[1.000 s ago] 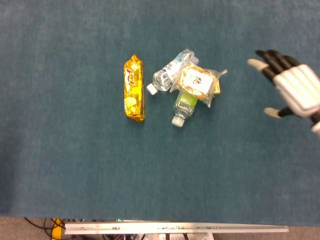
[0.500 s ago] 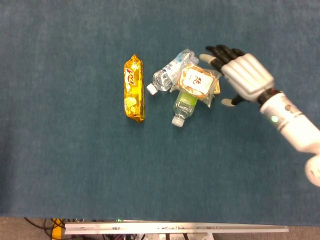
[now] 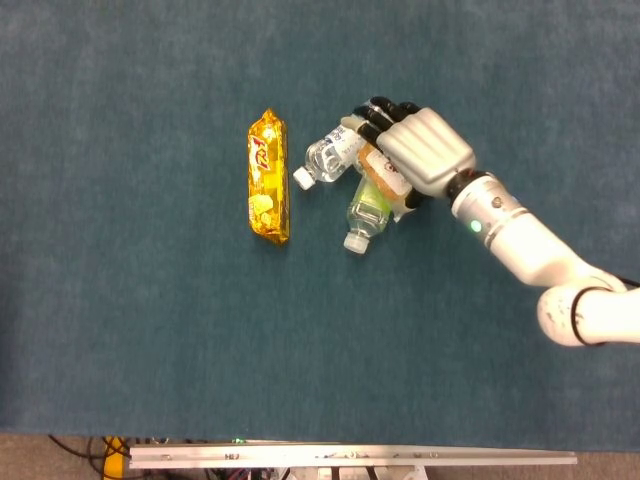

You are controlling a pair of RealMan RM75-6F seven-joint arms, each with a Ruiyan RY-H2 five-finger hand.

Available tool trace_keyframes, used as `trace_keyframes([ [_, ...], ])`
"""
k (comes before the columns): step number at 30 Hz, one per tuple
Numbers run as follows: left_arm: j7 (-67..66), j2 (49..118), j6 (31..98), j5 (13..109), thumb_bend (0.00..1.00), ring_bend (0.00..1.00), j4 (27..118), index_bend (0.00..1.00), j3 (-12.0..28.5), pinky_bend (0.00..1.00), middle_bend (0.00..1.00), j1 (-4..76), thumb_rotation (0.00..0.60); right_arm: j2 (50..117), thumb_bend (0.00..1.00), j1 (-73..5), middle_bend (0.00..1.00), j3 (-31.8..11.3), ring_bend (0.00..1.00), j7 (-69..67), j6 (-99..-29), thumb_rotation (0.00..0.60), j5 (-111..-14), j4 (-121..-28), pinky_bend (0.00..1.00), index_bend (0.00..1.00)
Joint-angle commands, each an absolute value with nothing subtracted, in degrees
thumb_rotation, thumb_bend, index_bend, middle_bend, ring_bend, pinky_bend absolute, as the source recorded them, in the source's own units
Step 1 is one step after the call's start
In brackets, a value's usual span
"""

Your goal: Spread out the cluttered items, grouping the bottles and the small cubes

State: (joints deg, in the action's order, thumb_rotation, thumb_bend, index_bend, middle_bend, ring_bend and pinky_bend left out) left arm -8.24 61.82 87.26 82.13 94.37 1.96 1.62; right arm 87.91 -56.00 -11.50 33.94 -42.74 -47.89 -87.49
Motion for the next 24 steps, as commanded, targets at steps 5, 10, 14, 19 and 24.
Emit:
trace_keyframes([
  [5,-8.1,61.8,87.3,82.1,0.39,0.19,94.3,0.21,1.9,0.23,0.22,1.4,0.600,90.3,0.06,-57.8,0.40,-10.0,0.35,35.6,-45.3,0.600,-44.2,-85.3,0.59,0.54],
  [10,-8.1,61.8,87.3,82.1,0.39,0.19,94.3,0.21,2.0,0.23,0.22,1.3,0.600,88.9,0.09,-56.9,0.47,-10.8,0.46,32.0,-46.3,0.600,-45.1,-86.8,0.71,0.61],
  [14,-8.2,61.9,87.0,81.9,0.39,0.19,94.2,0.21,2.0,0.23,0.22,1.3,0.600,85.8,0.09,-55.5,0.49,-11.6,0.48,27.1,-45.6,0.600,-47.6,-90.4,0.72,0.61],
  [19,-8.6,62.1,86.6,81.7,0.39,0.19,94.2,0.21,2.1,0.23,0.22,1.5,0.600,81.0,0.09,-53.1,0.49,-11.9,0.48,20.1,-44.5,0.600,-54.0,-96.7,0.72,0.61],
  [24,-8.9,62.6,86.0,81.7,0.39,0.19,94.1,0.21,2.1,0.23,0.22,1.8,0.600,78.4,0.09,-51.9,0.49,-9.3,0.48,16.8,-42.5,0.600,-61.4,-101.3,0.72,0.61],
])
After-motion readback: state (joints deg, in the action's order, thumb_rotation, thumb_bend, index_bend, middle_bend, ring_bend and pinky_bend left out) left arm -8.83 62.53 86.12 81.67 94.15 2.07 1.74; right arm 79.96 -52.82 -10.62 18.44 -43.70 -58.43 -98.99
